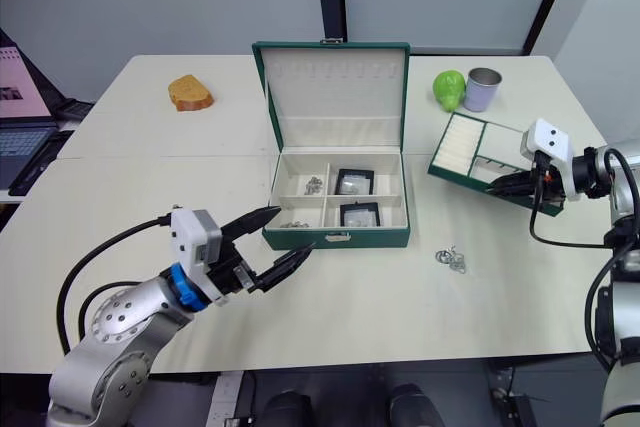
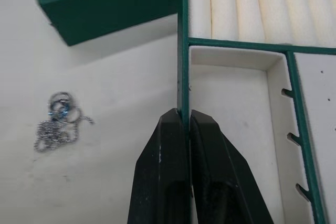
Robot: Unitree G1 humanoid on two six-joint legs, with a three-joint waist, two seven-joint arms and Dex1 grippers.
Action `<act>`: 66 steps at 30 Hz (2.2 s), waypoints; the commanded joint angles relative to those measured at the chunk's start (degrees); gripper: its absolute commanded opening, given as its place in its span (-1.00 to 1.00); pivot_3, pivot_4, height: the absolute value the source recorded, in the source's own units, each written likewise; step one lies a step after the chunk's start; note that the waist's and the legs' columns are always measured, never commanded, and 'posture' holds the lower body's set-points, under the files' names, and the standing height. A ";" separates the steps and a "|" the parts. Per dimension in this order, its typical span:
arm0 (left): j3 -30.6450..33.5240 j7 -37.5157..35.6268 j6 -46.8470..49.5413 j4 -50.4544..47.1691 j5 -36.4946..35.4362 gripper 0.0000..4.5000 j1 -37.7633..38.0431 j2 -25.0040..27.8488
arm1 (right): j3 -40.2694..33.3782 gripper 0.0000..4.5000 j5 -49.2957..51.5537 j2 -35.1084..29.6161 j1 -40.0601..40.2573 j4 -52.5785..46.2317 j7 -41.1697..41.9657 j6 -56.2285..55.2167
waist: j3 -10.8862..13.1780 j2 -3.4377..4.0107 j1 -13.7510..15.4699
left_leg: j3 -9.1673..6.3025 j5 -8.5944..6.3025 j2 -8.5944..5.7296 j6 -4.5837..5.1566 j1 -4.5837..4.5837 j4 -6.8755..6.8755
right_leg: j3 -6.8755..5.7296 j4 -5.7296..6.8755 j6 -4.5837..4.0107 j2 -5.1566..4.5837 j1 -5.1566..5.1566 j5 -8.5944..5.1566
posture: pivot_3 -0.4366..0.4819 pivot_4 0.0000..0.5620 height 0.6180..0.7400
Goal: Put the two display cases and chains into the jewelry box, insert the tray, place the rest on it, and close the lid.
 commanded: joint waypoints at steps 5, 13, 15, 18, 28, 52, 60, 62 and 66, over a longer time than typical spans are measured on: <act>3.03 2.64 -3.29 -7.87 -0.60 1.00 8.32 -0.76 | -2.03 -1.00 11.41 -5.42 6.64 -30.89 0.19 19.98 | 0.00 0.00 0.55 | -0.03 0.00 -0.03 0.01 0.03 -0.01 | 0.02 -0.01 0.00 0.01 0.00 0.00 | -0.05 -0.47 1.00; 3.75 3.96 -5.72 -9.89 -0.11 1.00 13.54 -1.18 | -0.27 -1.00 18.03 -5.40 9.38 -46.70 -4.66 29.54 | 0.01 -0.01 1.18 | -0.04 -0.01 -0.05 0.02 0.04 -0.01 | 0.06 -0.08 0.00 0.02 0.00 0.00 | -0.05 -0.47 1.00; 4.09 4.39 -6.28 -10.19 -0.12 1.00 14.35 -1.43 | 1.47 -1.00 18.32 -3.82 8.24 -48.55 -7.00 31.00 | 0.01 -0.02 1.22 | -0.04 -0.01 -0.05 0.02 0.04 -0.01 | 0.07 -0.08 0.00 0.01 0.00 0.00 | -0.05 -0.47 1.00; 4.41 5.15 -7.44 -10.36 0.14 1.00 16.02 -1.90 | 4.90 -1.00 17.61 -1.20 5.82 -49.48 -10.23 32.07 | 0.01 -0.02 1.11 | -0.03 -0.01 -0.05 0.02 0.05 -0.01 | 0.10 -0.07 -0.01 0.02 -0.04 0.00 | -0.05 -0.47 1.00; 5.45 7.78 -8.94 -11.02 -1.10 1.00 19.35 -4.94 | 17.04 -1.00 12.92 11.06 -5.46 -43.99 -18.70 32.91 | 0.02 -0.04 1.05 | -0.03 -0.01 -0.04 0.02 0.04 -0.04 | 0.11 -0.07 -0.01 0.03 -0.11 0.00 | -0.05 -0.47 1.00; 3.96 10.00 -9.73 -11.94 -0.10 1.00 20.47 -6.04 | 26.58 -1.00 2.90 20.30 -7.87 -36.47 -21.43 27.52 | 0.02 -0.06 1.00 | -0.03 -0.01 -0.03 0.02 0.03 -0.07 | 0.09 -0.02 -0.01 0.03 -0.19 0.00 | -0.05 -0.47 1.00; 3.81 9.97 -9.38 -11.70 -0.17 1.00 19.83 -5.83 | 27.06 -1.00 1.86 21.60 -7.44 -36.48 -21.41 28.18 | 0.02 -0.06 0.99 | -0.04 -0.01 -0.03 0.02 0.03 -0.07 | 0.08 -0.02 -0.01 0.03 -0.19 0.00 | -0.05 -0.47 1.00; 3.67 10.00 -9.33 -11.64 -0.08 1.00 19.63 -5.83 | 27.24 -1.00 1.62 21.71 -7.41 -36.26 -21.35 28.21 | 0.02 -0.06 0.99 | -0.04 -0.01 -0.03 0.02 0.03 -0.07 | 0.08 -0.02 -0.01 0.03 -0.19 0.00 | -0.05 -0.47 1.00; 3.48 10.13 -9.30 -11.69 -0.06 1.00 19.60 -5.77 | 27.47 -1.00 1.54 21.96 -7.34 -36.00 -21.21 28.17 | 0.01 -0.07 0.99 | -0.04 -0.01 -0.03 0.02 0.04 -0.07 | 0.08 -0.02 -0.01 0.03 -0.18 0.00 | -0.05 -0.47 1.00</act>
